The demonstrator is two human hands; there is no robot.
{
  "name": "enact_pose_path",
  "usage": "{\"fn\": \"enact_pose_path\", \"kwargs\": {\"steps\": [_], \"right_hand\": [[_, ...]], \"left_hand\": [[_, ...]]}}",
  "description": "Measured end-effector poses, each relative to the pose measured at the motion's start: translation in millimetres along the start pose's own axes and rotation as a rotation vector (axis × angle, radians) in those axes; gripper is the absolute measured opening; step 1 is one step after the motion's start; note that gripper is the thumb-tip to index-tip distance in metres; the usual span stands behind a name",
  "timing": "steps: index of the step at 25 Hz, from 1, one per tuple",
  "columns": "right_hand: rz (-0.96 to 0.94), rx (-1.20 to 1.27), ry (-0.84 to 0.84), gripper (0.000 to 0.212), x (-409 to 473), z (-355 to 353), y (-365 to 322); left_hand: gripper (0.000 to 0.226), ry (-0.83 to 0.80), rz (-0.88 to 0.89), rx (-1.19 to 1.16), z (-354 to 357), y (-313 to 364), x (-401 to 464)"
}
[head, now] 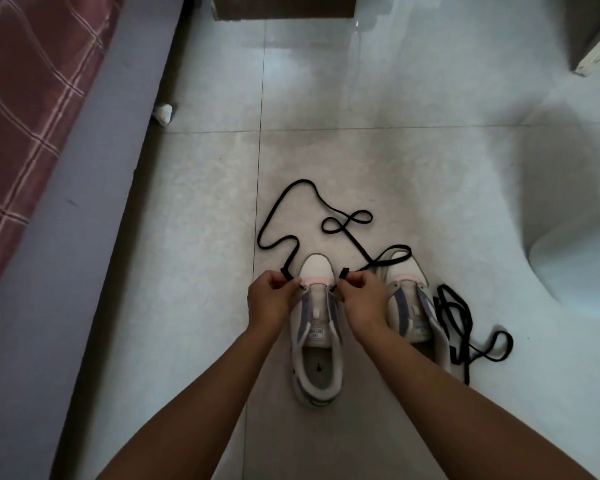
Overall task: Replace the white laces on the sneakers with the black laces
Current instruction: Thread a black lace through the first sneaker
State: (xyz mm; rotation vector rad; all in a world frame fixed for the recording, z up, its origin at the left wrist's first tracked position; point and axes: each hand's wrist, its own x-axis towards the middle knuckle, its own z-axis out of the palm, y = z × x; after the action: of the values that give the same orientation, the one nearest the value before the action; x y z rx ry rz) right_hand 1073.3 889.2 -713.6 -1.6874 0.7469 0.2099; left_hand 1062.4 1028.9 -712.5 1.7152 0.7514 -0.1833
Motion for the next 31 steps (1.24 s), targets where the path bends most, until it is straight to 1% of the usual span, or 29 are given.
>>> {"fn": "enact_pose_path", "kwargs": {"steps": [2,4,7,9,12,16,19,21,23,25,26,27,28,29,30,31], "right_hand": [[-0.046,0.015,-0.014,0.017,-5.0,-0.2,-1.4],[-0.060,0.041,0.001,0.013,-10.8,0.0,-0.1],[-0.020,0.127,0.067,0.005,-17.3,1.9,1.7],[-0.005,0.162,0.098,0.003,-20.1,3.4,3.0],[-0.033,0.116,0.110,0.005,-25.1,3.8,8.0],[-0.023,0.083,0.072,0.010,-24.1,3.5,13.5],[-0.028,0.055,-0.015,0.002,-20.0,-0.9,13.4],[-0.147,-0.075,-0.057,0.011,-22.1,-4.4,12.5],[-0.308,-0.271,-0.094,0.022,-27.7,-6.9,9.8],[-0.453,-0.558,-0.149,0.034,-33.1,-5.7,8.6],[-0.519,-0.741,-0.170,0.041,-36.2,-4.6,8.4],[-0.568,-0.874,-0.184,0.049,-39.3,-4.0,9.0],[-0.602,-0.912,-0.187,0.057,-41.1,-4.1,10.4],[-0.594,-0.894,-0.190,0.062,-41.2,-5.3,10.4],[-0.549,-0.827,-0.190,0.063,-40.2,-7.7,8.6],[-0.503,-0.752,-0.184,0.059,-37.5,-9.9,8.1]], "left_hand": [[0.014,0.000,0.053,0.028,1.0,-3.2,-1.7],[0.015,0.003,0.096,0.038,2.3,-6.0,-4.6],[0.015,0.013,0.124,0.047,3.8,-7.6,-7.6],[0.014,0.001,0.134,0.050,4.1,-8.5,-8.8],[0.014,0.010,0.181,0.102,6.0,-10.3,-12.9],[0.012,0.055,0.253,0.195,9.9,-9.9,-16.2],[0.013,0.040,0.337,0.284,8.5,-11.1,-22.3],[0.017,-0.009,0.404,0.334,4.3,-12.2,-27.0],[0.033,-0.147,0.431,0.432,1.5,-12.5,-32.1],[0.054,-0.258,0.448,0.739,3.9,-12.5,-35.5],[0.057,-0.264,0.461,0.865,5.7,-11.1,-37.2],[0.057,-0.247,0.464,0.922,6.8,-8.6,-38.3],[0.054,-0.231,0.458,0.932,7.0,-5.5,-38.2],[0.051,-0.226,0.445,0.904,6.0,-2.8,-36.7],[0.049,-0.236,0.420,0.839,3.1,-1.3,-33.5],[0.047,-0.257,0.391,0.754,-1.1,-0.7,-29.3]]}}
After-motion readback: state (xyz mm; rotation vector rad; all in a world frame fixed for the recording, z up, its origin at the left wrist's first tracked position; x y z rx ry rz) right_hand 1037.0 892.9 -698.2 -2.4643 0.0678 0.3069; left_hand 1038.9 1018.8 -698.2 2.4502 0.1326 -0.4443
